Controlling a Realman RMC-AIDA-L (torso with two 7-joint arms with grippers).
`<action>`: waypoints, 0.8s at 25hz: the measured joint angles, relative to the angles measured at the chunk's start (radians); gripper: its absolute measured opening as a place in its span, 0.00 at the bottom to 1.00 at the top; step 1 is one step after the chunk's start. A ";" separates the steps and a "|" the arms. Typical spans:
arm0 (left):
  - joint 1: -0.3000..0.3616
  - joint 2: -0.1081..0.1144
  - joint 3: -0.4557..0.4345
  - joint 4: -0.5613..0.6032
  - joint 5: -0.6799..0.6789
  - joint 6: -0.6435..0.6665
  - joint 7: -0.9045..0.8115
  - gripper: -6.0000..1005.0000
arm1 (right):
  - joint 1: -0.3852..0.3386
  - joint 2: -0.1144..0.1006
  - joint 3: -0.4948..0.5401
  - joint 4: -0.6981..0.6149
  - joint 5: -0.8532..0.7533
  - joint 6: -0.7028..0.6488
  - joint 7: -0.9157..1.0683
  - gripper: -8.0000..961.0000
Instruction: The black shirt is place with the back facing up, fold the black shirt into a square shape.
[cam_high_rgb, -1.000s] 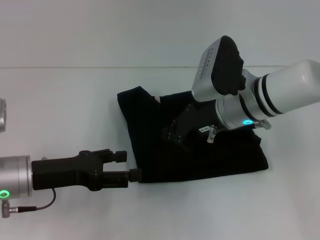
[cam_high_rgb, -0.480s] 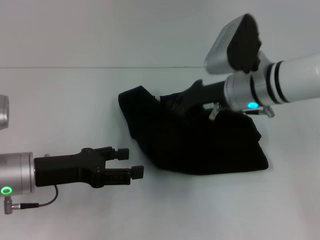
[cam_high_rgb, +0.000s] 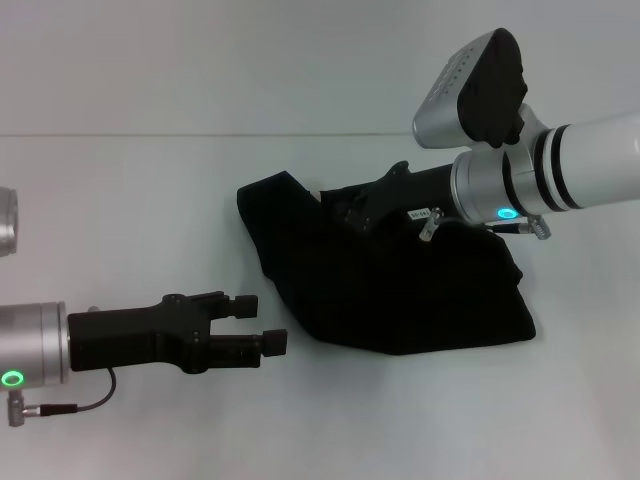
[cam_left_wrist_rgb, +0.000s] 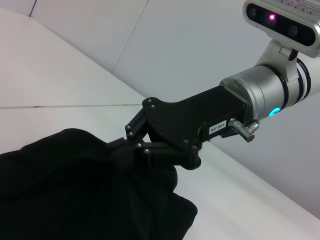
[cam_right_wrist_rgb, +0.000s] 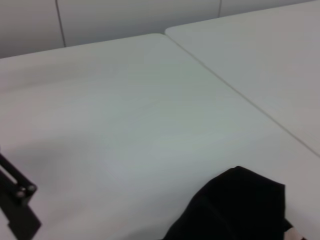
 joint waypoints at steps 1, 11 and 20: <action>0.000 0.000 0.000 0.000 0.000 0.000 0.000 0.88 | 0.000 0.000 -0.001 0.000 0.001 -0.016 0.004 0.08; -0.001 0.000 0.002 -0.001 0.000 -0.010 -0.002 0.88 | -0.002 0.000 -0.003 0.003 -0.002 -0.060 0.026 0.12; -0.006 0.000 0.003 -0.007 0.000 -0.018 -0.002 0.88 | 0.007 0.003 -0.022 0.003 -0.003 -0.088 0.024 0.29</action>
